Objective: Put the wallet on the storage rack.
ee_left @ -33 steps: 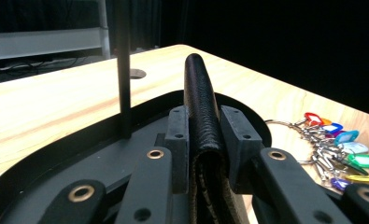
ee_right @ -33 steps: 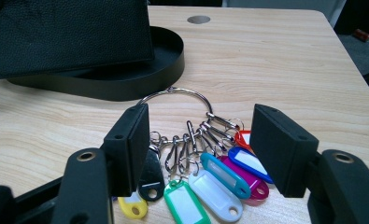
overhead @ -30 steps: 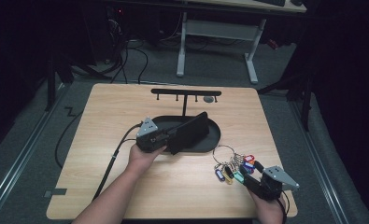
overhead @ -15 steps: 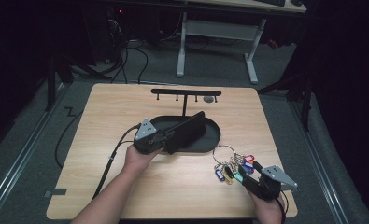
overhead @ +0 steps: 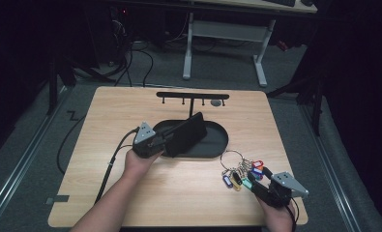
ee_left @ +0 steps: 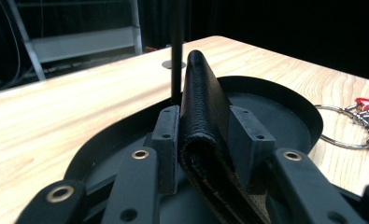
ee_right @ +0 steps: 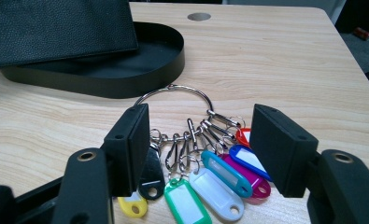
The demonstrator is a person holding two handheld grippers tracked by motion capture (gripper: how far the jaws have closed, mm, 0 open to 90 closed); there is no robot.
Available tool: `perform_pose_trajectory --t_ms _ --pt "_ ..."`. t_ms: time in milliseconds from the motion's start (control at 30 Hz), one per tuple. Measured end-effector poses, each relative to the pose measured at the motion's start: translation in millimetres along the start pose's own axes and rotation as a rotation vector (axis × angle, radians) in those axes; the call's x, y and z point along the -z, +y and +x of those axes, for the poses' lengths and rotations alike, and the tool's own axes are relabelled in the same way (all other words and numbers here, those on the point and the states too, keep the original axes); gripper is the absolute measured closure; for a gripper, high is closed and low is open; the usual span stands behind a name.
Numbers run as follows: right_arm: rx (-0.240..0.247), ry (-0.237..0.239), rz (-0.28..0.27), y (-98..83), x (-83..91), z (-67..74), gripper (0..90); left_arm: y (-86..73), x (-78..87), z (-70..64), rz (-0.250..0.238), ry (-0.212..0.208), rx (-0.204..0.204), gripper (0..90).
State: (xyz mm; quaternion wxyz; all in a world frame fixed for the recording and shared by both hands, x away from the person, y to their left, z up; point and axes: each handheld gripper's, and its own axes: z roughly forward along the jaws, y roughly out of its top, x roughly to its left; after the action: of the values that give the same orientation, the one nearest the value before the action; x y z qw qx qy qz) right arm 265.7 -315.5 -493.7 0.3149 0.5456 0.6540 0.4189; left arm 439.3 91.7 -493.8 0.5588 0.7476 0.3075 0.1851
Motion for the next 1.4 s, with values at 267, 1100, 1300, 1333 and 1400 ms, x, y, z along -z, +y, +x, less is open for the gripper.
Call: perform_pose_trajectory --t_ms 267,1100,1300,1333,1400 --pt "-0.001 -0.004 0.0 0.1 0.1 -1.3 38.5 -6.7 0.1 6.0 0.011 0.029 0.019 59.9" --pt "-0.007 -0.003 0.003 0.7 -1.7 1.6 38.6 -36.8 28.2 -15.7 0.059 0.023 -0.013 53.6" --pt "-0.002 -0.001 0.003 1.4 -3.1 2.0 38.6 -40.0 17.5 -25.1 0.086 0.039 -0.055 61.0" --pt "-0.004 -0.001 0.006 1.3 -2.9 2.4 38.6 -40.3 15.9 -24.1 0.084 0.054 -0.056 64.9" --pt "-0.001 0.0 0.001 1.3 -2.5 2.9 38.6 -38.9 13.7 -19.7 0.08 0.066 -0.038 69.4"
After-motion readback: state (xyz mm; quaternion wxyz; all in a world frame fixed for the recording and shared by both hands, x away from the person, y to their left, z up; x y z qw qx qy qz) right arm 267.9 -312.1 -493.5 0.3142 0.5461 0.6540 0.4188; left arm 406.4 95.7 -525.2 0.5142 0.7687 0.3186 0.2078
